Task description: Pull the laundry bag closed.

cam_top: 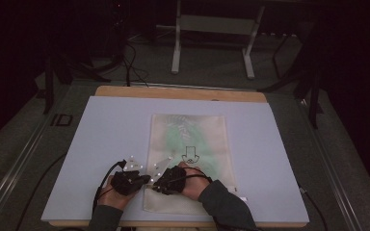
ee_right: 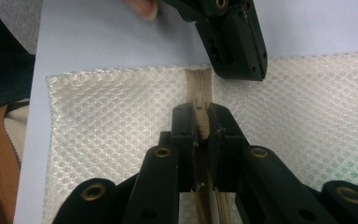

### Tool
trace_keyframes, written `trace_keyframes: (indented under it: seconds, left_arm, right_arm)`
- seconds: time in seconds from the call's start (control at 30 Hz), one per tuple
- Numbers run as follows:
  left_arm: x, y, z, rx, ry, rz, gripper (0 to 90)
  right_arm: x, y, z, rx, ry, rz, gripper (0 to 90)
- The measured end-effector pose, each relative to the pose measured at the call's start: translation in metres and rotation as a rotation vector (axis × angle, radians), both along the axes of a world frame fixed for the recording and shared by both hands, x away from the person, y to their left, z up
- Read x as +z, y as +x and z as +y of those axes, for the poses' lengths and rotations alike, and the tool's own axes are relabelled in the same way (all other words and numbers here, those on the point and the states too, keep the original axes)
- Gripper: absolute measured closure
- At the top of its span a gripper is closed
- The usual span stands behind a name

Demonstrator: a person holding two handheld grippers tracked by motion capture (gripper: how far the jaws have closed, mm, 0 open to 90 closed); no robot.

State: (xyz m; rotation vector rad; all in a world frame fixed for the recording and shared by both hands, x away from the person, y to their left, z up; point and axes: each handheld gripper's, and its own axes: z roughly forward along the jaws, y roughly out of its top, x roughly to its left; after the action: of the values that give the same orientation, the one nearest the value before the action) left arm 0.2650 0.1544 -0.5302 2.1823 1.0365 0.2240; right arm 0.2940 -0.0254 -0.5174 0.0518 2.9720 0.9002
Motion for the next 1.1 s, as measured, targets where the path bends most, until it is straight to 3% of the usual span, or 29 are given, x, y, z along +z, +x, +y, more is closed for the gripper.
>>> trace_keyframes:
  seconds: [0.33,0.47,0.67,1.1]
  left_arm:
    - [0.0018,-0.0013,-0.003,0.003,0.028,-0.008,89.8]
    - [0.0044,-0.004,-0.003,0.021,0.011,0.01,89.5]
    - [0.0062,-0.0081,-0.0051,-0.003,-0.013,0.009,89.3]
    - [0.0034,-0.0054,-0.0059,-0.019,0.005,0.036,89.6]
  right_arm:
    - [0.0015,-0.0009,-0.001,0.014,-0.027,-0.023,82.4]
    - [0.0015,-0.0007,-0.0004,0.012,-0.031,-0.018,82.4]
    - [0.001,0.0008,-0.0002,0.016,-0.026,-0.016,82.3]
    - [0.003,-0.0002,0.0033,0.036,-0.055,-0.034,82.3]
